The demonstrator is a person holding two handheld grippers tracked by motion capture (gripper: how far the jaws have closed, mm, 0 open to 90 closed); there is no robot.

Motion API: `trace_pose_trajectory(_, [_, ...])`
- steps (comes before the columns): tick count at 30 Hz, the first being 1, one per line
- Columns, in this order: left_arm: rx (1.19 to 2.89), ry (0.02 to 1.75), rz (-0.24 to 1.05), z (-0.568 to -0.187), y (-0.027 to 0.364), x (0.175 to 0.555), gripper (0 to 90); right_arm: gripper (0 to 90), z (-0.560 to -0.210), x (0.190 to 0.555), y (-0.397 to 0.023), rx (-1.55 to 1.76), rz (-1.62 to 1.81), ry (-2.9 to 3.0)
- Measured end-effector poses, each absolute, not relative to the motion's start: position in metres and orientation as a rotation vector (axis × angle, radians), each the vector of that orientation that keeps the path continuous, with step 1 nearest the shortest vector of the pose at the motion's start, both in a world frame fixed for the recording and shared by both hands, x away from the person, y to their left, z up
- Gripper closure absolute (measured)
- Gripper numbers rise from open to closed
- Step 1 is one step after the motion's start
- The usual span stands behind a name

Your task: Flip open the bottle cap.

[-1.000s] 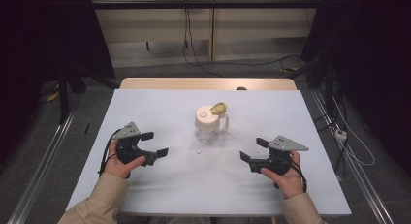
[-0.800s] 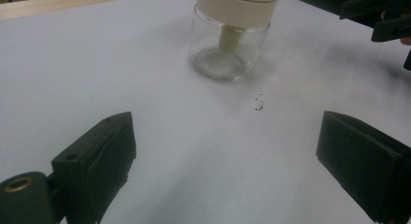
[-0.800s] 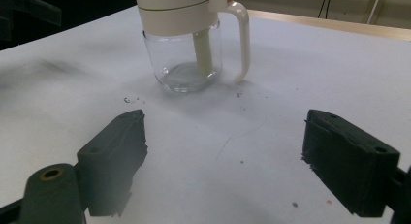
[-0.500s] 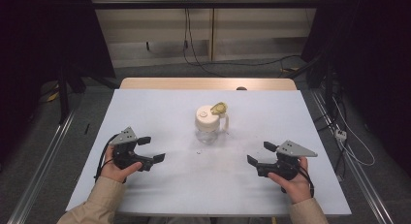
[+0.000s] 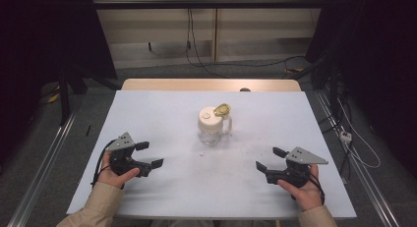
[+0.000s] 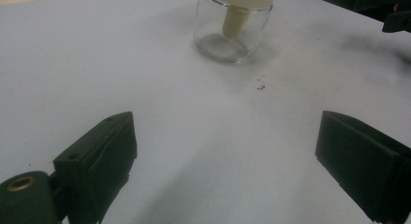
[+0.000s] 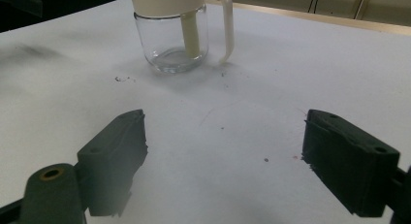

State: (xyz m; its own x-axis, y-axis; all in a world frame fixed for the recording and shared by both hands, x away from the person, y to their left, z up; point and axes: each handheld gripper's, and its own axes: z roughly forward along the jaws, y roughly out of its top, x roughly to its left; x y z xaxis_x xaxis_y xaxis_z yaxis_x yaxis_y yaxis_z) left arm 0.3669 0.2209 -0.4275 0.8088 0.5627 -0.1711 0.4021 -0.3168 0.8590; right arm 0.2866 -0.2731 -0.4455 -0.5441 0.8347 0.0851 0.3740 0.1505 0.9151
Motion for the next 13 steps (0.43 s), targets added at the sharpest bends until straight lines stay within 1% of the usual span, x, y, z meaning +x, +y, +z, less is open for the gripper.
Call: trace_pose_trajectory(13, [1.925, 0.734, 0.194, -0.4286, 0.2245, 0.3692, 7.4, 15.9, -0.4479, 0.2904, -0.2736, 1.163, 1.355, 1.992])
